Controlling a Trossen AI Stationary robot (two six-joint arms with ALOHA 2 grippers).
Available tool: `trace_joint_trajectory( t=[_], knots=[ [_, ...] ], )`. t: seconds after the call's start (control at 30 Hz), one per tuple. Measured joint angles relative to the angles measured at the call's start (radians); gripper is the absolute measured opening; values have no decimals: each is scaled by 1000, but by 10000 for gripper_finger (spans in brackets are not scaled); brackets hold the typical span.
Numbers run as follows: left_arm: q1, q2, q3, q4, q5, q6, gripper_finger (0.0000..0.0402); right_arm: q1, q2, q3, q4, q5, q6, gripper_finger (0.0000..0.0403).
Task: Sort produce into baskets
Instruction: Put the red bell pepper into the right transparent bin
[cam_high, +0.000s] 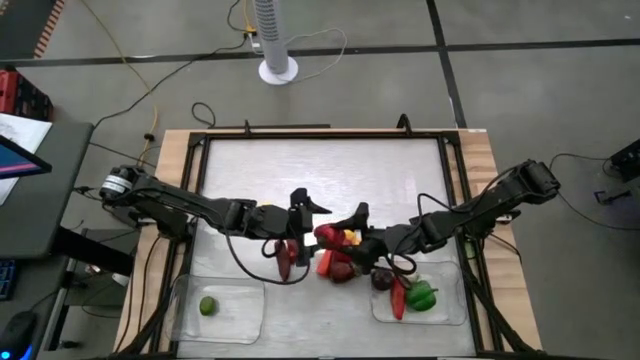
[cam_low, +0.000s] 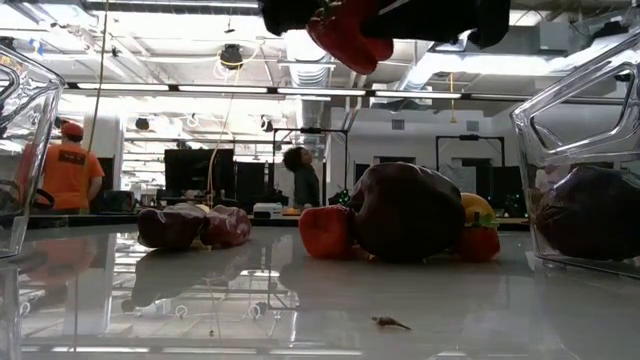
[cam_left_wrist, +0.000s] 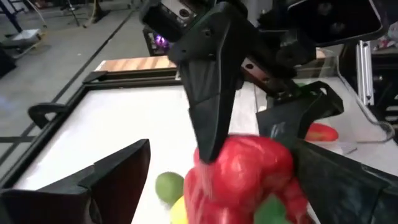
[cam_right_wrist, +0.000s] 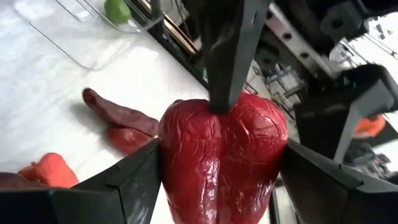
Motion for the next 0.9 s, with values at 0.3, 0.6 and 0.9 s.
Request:
trace_joint_trajectory(
  t=[0.3,0.6,0.9],
  knots=[
    [-16,-101,0,-152,-83,31,362,106,-46,0,-119,226,92,318],
    [-16,-100,-92,-32,-47,42,361,264,-270,0,-527,211,600,318],
    [-16,-99,-144,19,-44,19,361,335,-441,0,-913,-42,1256,318]
  ],
)
